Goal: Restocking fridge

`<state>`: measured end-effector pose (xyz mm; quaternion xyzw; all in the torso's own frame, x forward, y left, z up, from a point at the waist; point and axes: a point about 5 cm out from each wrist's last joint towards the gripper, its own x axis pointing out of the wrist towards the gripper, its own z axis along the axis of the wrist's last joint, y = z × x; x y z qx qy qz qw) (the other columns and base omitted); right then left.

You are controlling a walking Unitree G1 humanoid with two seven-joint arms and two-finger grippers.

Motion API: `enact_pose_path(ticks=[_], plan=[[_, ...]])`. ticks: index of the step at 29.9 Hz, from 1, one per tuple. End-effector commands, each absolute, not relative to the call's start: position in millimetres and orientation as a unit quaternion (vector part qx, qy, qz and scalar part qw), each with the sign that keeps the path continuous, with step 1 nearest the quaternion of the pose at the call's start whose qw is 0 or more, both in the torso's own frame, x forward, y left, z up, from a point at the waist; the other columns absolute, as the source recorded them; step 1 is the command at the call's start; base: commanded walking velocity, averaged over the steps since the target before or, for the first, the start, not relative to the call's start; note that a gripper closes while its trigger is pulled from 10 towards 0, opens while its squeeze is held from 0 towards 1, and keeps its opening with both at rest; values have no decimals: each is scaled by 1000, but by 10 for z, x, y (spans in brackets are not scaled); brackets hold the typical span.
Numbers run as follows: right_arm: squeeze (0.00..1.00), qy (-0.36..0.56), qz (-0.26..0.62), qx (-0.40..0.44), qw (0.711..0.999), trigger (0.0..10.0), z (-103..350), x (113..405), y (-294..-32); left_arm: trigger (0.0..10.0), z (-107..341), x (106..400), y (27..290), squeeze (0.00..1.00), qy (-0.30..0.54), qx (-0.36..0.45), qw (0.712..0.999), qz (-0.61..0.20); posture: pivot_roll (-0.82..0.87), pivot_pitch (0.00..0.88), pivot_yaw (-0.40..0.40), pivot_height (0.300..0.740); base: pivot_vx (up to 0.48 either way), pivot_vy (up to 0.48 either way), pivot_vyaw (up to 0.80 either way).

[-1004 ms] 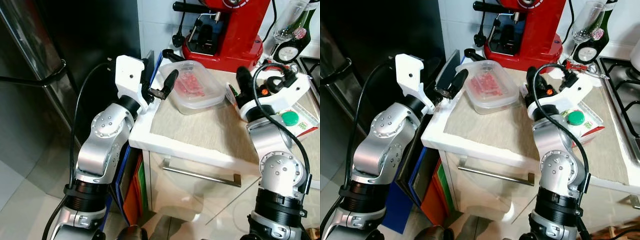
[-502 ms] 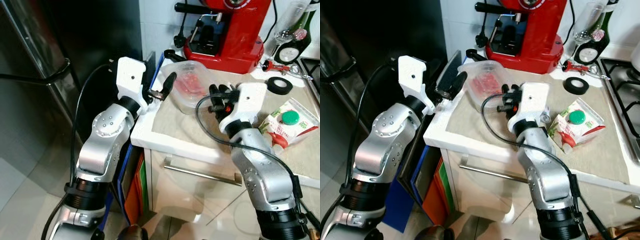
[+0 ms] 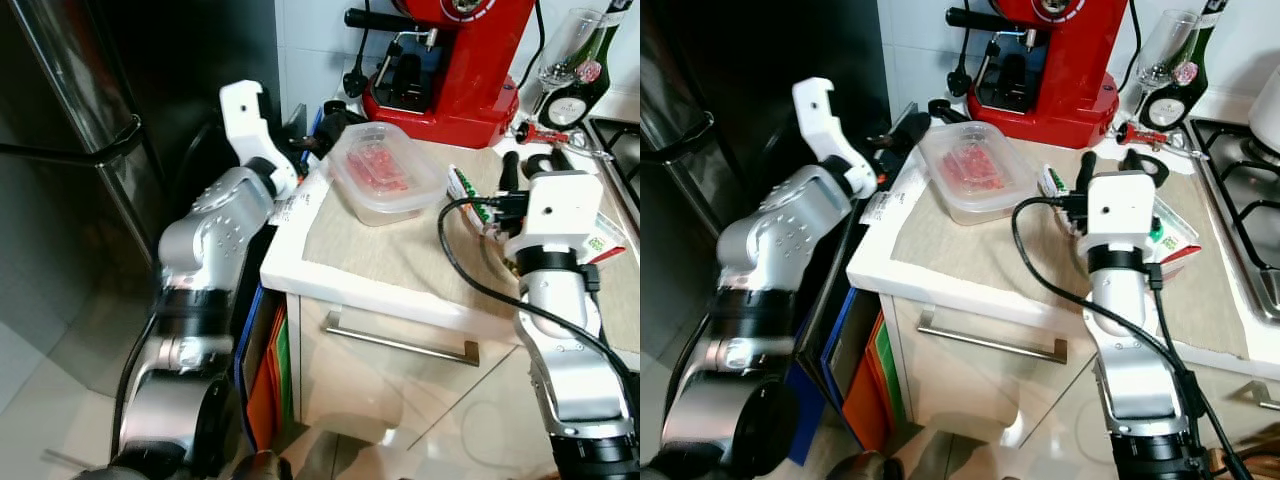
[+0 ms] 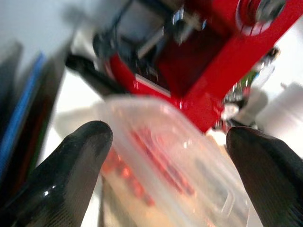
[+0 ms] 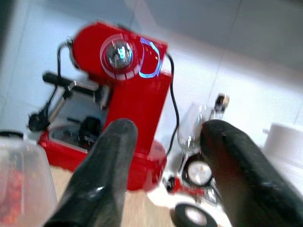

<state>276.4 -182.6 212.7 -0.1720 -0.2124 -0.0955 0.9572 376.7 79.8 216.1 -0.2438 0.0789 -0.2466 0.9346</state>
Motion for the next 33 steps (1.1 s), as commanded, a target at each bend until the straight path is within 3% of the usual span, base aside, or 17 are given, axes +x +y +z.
enact_pose_path(ticks=[1,2,6,10,18,33], plan=[[1000,-238,-102,-177,949,10000,2243,2736,-1830,10000,2148,3813,755,0,97,-244,933,-247,51,0,-33,730,0,0,0],[0,-244,-98,-173,949,10000,2278,2729,-1827,10000,2126,3835,734,0,106,-250,930,-246,45,0,-33,730,0,0,0],[0,-222,-67,-113,966,10000,2258,2748,-1827,10000,2076,3899,697,0,120,-253,930,-239,40,0,-36,730,0,0,0],[0,-122,-38,33,991,10000,1985,2803,-1905,10000,2023,3943,650,0,133,-258,928,-234,32,0,-36,730,0,0,0],[0,-82,-38,82,993,10000,1856,2803,-1944,10000,2064,3980,580,0,132,-269,923,-243,29,0,-42,730,0,0,0],[0,-54,9,113,992,10000,1776,2761,-1747,10000,2061,3980,403,0,153,-267,911,-276,28,0,-27,730,0,0,0]])
